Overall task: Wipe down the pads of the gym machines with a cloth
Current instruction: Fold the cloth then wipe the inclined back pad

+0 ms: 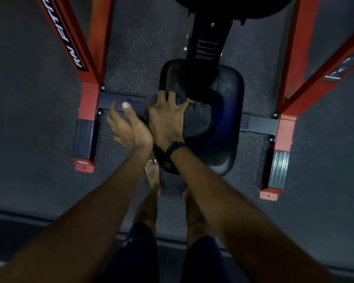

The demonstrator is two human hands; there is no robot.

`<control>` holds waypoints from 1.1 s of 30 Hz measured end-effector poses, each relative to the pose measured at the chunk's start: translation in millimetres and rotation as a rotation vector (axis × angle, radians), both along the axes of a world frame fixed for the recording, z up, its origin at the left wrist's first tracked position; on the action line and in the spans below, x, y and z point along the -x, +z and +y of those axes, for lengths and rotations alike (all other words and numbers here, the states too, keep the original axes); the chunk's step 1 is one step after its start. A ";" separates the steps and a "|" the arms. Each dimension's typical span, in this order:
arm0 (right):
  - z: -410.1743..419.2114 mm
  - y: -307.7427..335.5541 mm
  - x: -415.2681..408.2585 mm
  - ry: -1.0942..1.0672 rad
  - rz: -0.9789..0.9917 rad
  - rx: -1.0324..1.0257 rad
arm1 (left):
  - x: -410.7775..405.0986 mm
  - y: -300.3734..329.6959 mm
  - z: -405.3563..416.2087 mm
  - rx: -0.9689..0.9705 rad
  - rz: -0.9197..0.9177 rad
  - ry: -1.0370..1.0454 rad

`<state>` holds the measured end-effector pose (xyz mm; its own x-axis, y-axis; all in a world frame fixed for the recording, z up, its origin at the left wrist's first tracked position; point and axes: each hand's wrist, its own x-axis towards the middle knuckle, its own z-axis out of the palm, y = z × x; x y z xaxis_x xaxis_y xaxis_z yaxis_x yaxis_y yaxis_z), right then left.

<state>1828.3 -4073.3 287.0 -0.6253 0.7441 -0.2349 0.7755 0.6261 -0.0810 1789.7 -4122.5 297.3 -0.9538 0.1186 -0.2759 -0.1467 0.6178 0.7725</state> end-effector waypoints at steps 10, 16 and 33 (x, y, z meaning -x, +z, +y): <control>-56.6 33.0 -110.6 0.012 0.219 0.123 | 20.6 7.2 29.9 -0.037 -0.023 -0.345; 4.9 21.2 -142.3 -0.138 0.304 0.229 | -16.0 -9.5 16.9 0.053 -0.032 -0.381; 179.4 -58.5 -60.5 -0.249 0.111 0.000 | -49.2 -29.2 18.1 0.599 0.222 -0.747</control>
<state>1888.8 -3894.0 228.5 -0.4452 0.8782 -0.1749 0.8918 0.4174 -0.1743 1838.9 -4104.4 268.1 -0.7279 0.6112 -0.3107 0.5515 0.7912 0.2643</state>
